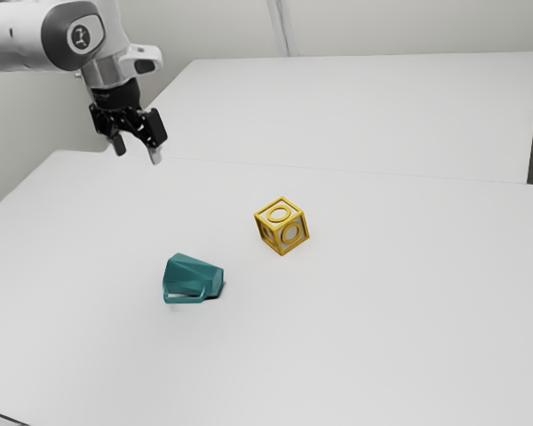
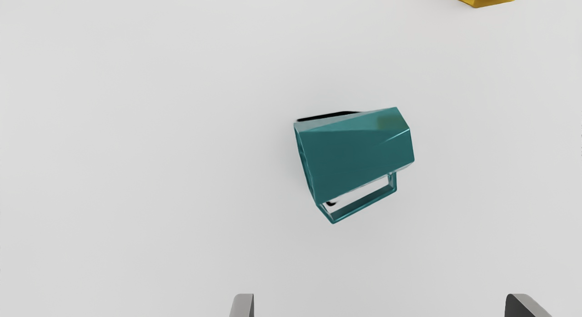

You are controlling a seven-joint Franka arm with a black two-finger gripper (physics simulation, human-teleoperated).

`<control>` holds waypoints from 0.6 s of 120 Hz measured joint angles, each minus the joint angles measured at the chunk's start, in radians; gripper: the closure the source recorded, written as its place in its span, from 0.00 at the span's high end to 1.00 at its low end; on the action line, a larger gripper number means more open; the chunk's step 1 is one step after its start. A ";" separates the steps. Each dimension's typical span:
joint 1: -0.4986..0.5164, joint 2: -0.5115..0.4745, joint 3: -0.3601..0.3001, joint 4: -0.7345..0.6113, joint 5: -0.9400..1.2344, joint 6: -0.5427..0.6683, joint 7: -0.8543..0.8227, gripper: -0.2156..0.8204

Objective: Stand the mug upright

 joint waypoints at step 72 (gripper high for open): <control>0.092 -0.375 0.239 -0.712 -0.303 0.514 0.062 0.79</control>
